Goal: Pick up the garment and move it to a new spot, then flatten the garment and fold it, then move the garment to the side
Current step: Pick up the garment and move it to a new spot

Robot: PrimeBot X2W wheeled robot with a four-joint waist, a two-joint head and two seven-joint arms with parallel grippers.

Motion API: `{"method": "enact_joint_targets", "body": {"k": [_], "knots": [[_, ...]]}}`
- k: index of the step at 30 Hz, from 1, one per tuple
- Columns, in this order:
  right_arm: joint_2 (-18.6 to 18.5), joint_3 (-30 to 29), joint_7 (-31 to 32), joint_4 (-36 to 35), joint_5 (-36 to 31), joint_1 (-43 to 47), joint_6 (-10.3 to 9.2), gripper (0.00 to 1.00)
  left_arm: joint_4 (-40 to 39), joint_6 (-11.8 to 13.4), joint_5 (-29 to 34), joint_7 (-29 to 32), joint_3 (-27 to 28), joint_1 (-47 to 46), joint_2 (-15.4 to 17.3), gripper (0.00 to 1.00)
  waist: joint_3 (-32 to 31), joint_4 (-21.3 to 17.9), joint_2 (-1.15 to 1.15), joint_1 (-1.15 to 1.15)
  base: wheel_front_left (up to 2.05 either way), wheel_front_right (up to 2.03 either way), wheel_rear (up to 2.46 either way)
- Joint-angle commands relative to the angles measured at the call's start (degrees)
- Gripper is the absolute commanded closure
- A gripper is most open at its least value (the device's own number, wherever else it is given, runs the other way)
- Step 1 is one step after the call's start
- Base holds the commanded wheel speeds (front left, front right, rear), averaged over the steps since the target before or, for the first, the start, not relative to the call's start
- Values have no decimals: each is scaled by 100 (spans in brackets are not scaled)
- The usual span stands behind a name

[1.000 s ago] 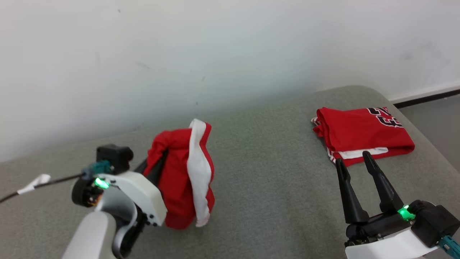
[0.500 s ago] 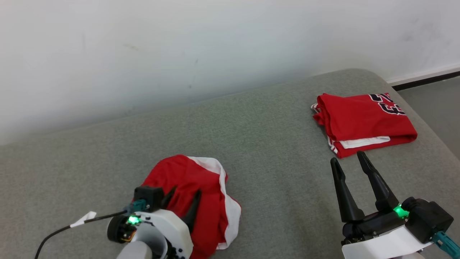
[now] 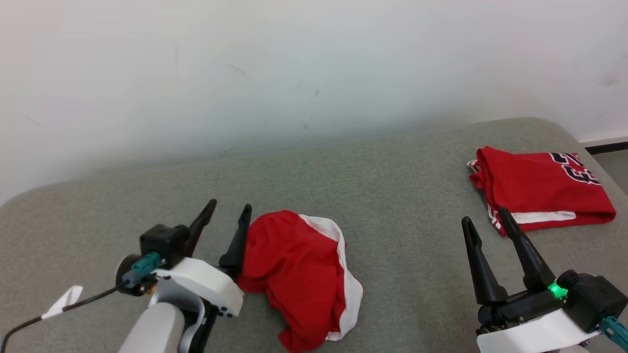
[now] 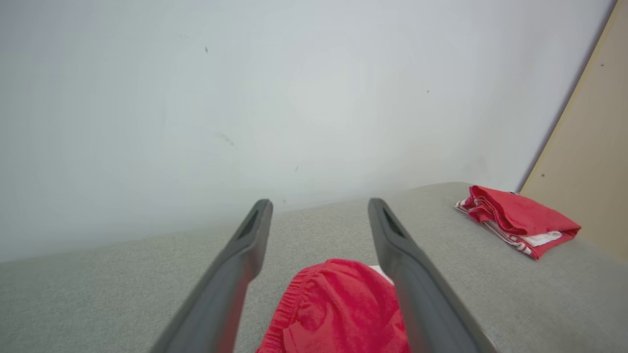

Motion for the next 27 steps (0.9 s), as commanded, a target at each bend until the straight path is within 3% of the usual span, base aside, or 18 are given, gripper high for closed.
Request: {"method": "enact_joint_targets", "body": {"k": [1,14,27], "knots": [[-55,14,-14,23,-11,78,-1,0,-224,87,-96,-58,124,208,97,0,-33,185,0,0,0,0,0],[-85,105,-14,318,145,136,-1,0,-1098,624,-345,-406,698,1261,194,0,-47,606,0,0,0,0,0],[-126,-13,-14,365,-40,472,-1,0,-1725,650,15,-544,1268,2318,-154,0,-69,658,0,0,0,0,0]]}}
